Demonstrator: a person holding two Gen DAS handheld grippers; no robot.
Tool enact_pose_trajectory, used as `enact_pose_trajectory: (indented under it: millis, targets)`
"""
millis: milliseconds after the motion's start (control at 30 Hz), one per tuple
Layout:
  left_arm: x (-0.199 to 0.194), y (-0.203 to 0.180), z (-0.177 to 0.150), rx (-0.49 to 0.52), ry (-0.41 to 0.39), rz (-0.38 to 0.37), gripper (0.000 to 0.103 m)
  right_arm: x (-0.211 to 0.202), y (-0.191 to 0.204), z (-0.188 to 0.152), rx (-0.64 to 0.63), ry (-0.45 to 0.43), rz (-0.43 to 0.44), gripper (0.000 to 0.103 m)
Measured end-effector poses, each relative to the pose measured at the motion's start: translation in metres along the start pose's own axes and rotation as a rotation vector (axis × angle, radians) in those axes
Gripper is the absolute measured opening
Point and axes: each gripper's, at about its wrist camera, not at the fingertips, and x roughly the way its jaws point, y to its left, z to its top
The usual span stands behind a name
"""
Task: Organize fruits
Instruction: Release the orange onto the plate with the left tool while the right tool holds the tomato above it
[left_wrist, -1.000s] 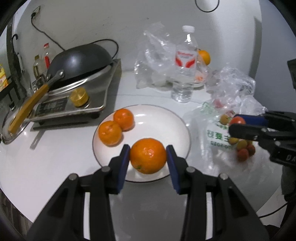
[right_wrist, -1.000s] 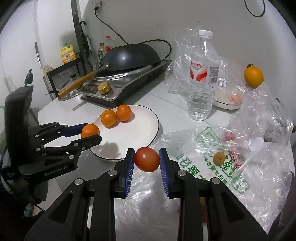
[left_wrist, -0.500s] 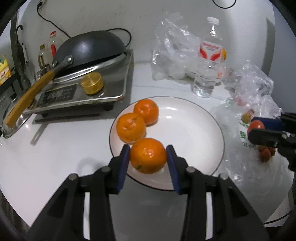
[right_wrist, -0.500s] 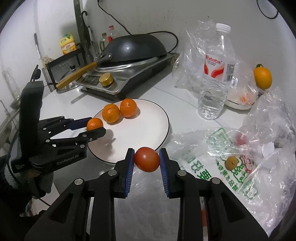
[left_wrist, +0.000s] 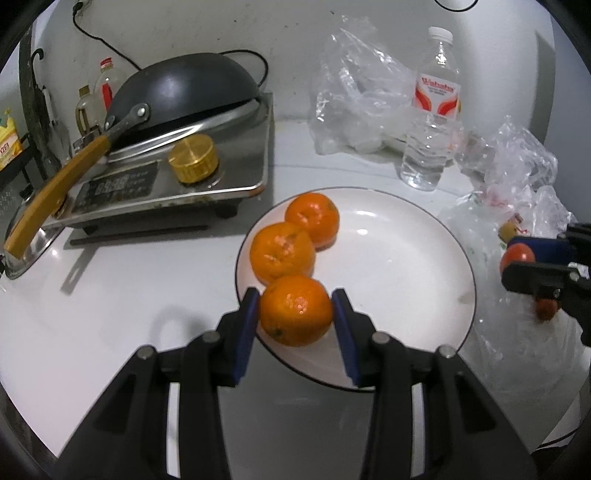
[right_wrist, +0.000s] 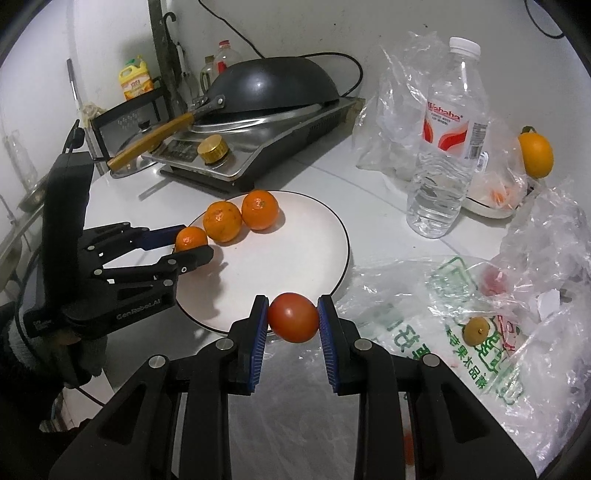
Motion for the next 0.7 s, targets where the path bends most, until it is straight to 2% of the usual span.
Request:
enact_pose_trajectory:
  millis: [333,700]
  targets:
    - [0.003,-0.001,0.003,-0.015,0.011,-0.008,0.043,0.003,0.002,0.001,-0.002,0.010,0.001,0.029]
    - [-0.011,0.009,0.010,-0.040,-0.036,-0.019,0.043,0.022,0.021,0.007,-0.023,0.035,0.065,0.029]
